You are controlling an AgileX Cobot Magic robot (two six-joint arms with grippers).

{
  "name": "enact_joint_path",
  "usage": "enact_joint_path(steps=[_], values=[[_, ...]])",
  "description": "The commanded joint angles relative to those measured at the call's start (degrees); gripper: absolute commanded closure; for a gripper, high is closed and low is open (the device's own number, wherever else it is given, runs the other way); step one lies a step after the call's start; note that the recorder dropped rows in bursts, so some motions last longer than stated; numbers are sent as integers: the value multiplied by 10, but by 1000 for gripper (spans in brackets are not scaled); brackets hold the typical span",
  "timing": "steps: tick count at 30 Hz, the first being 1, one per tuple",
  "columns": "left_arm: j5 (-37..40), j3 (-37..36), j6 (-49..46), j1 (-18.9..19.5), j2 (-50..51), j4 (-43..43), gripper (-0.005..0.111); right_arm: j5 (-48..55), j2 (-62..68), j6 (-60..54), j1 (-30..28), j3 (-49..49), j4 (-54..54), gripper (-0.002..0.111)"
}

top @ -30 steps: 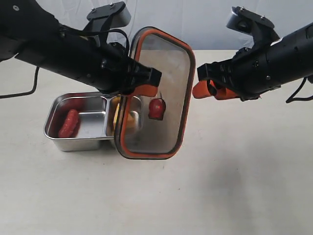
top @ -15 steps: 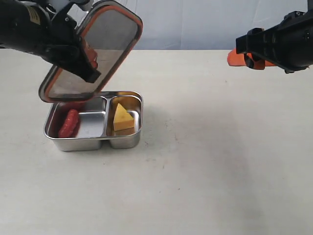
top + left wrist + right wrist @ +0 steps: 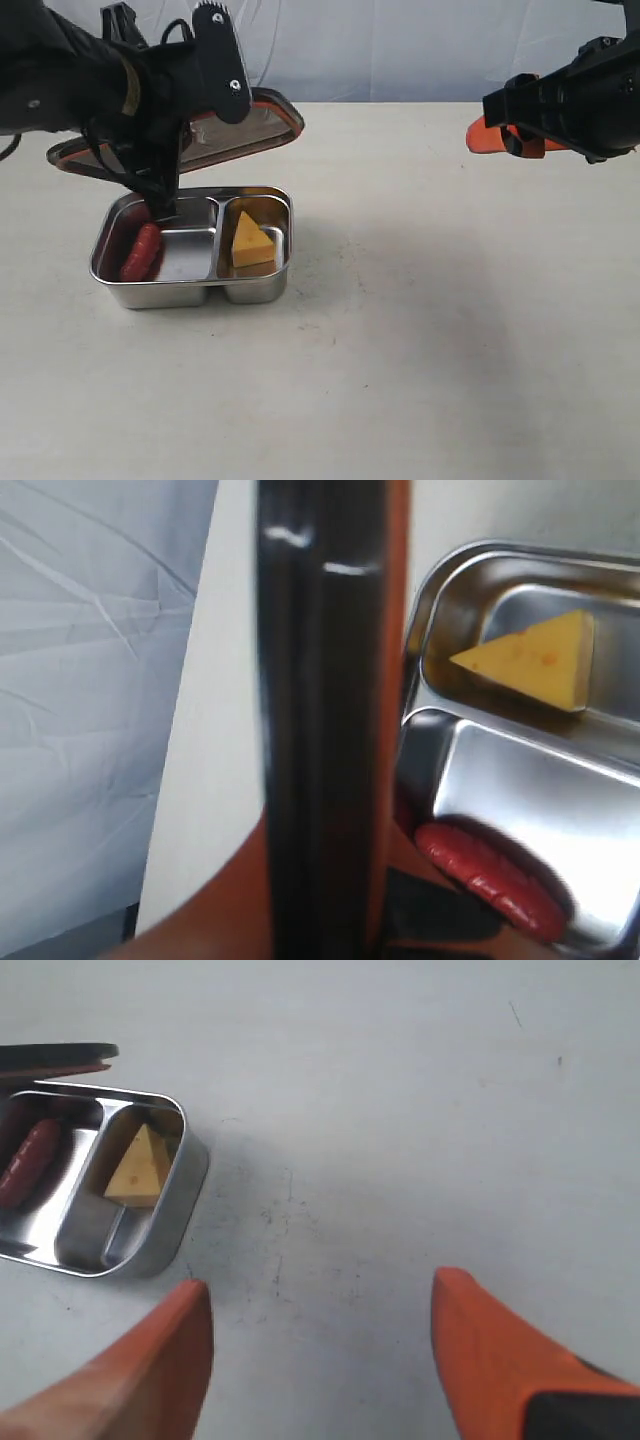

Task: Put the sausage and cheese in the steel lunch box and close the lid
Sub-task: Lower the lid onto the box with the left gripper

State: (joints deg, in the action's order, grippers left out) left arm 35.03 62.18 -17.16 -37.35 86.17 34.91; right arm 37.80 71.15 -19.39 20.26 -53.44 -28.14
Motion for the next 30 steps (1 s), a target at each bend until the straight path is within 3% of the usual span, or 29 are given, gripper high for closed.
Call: enact_joint_path(steps=[1, 15, 30], values=[[32, 0, 83, -22, 28, 113, 107, 13, -4, 0, -3, 0, 9, 47], [41, 0, 96, -45, 86, 135, 107, 15, -4, 0, -3, 0, 26, 47], [53, 0, 110, -45, 111, 157, 107, 17, -4, 0, -3, 0, 34, 47]])
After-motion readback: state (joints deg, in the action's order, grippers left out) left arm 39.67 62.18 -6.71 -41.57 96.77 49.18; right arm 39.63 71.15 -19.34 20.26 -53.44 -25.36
